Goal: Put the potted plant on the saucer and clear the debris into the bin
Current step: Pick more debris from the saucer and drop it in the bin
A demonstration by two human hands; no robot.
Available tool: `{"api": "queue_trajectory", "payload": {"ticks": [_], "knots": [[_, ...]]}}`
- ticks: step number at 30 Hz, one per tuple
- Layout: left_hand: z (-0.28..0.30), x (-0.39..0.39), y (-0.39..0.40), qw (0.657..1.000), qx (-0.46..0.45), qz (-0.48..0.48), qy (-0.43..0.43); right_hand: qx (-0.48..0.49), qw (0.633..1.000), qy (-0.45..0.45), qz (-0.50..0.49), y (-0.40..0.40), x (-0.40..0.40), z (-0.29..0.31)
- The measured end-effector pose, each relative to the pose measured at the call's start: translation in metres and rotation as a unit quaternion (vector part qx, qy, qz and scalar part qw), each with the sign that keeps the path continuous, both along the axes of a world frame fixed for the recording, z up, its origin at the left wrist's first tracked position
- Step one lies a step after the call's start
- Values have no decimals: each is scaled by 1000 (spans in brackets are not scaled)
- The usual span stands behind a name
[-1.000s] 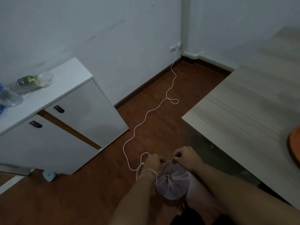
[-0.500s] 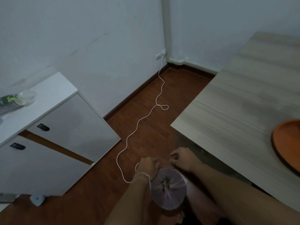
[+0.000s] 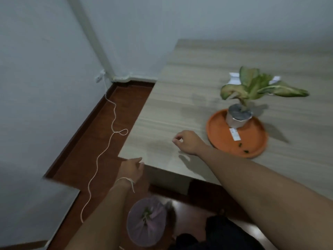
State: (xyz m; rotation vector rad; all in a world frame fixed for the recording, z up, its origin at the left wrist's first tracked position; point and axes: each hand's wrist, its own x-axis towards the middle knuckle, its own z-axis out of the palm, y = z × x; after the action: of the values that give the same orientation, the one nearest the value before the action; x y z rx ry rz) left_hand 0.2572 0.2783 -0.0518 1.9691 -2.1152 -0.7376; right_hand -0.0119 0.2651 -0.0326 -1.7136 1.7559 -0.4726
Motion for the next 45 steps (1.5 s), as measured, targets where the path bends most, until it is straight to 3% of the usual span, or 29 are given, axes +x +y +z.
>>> {"api": "queue_trajectory", "payload": {"ticks": [8, 13, 20, 28, 33, 45], "knots": [[14, -154, -18, 989, 31, -140, 47, 51, 985, 85, -140, 55, -202, -4], [18, -242, -17, 972, 56, -227, 39, 119, 973, 112, -162, 80, -272, -17], [9, -341, -19, 958, 71, -278, -9, 133, 975, 180, 1, 75, -286, -41], [-29, -392, -21, 928, 132, -284, -201, 147, 947, 257, 122, 53, -288, -72], [-46, -405, -16, 931, 131, -252, -227, 99, 940, 284, 161, 47, -292, -83], [-54, -415, -22, 934, 136, -246, -221, 14, 947, 257, 194, 48, -300, -91]]}}
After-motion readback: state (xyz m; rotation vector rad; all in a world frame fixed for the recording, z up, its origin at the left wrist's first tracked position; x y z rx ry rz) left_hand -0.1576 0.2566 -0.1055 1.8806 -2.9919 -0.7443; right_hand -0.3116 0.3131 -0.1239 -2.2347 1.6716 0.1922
